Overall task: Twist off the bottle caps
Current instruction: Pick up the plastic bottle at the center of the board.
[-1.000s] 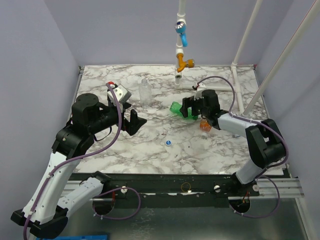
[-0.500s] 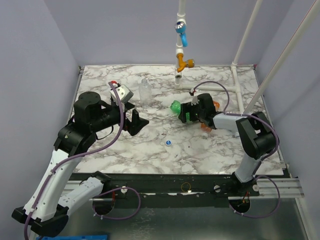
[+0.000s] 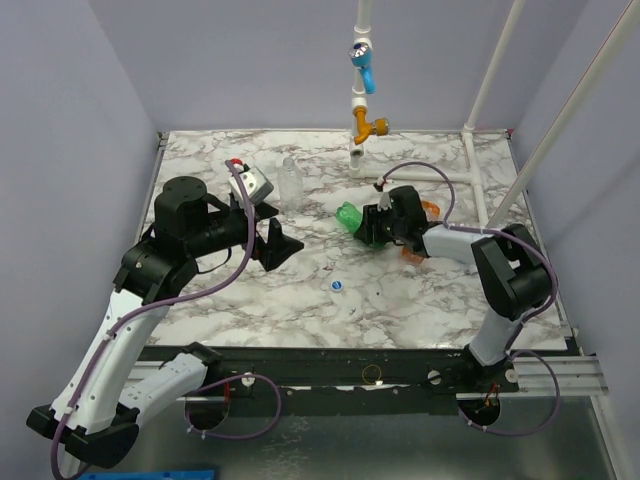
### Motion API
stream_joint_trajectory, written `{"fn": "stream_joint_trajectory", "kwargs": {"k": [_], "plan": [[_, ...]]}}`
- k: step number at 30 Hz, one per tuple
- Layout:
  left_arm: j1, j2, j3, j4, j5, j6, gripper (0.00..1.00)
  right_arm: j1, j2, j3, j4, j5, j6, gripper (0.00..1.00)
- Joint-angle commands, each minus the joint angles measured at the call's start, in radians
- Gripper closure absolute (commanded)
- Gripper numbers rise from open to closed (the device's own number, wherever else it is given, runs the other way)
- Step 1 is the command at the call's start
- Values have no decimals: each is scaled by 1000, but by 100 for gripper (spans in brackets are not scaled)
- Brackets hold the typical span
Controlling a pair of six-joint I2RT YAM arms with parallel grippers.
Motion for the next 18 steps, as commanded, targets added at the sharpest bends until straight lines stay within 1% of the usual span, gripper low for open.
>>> {"fn": "stream_joint_trajectory", "kwargs": {"k": [1,2,5,9,15,18], "plan": [[3,-12,23,17,103,116,1,15,-119,35,-78,-117,47,65],[3,-17,20,17,117,155,1,20,-152,42,-105,-155,59,65],[3,-25,10,18,149,334,1,50,-241,90,-212,-264,92,65],[-3,-38,-13,16,159,629,1,116,-334,180,-384,-356,128,65],[-43,-79,-87,16,157,1112,1,199,-385,339,-579,-389,154,65],[-74,-101,-131,16,144,1309,1,244,-390,417,-651,-388,159,65]]}}
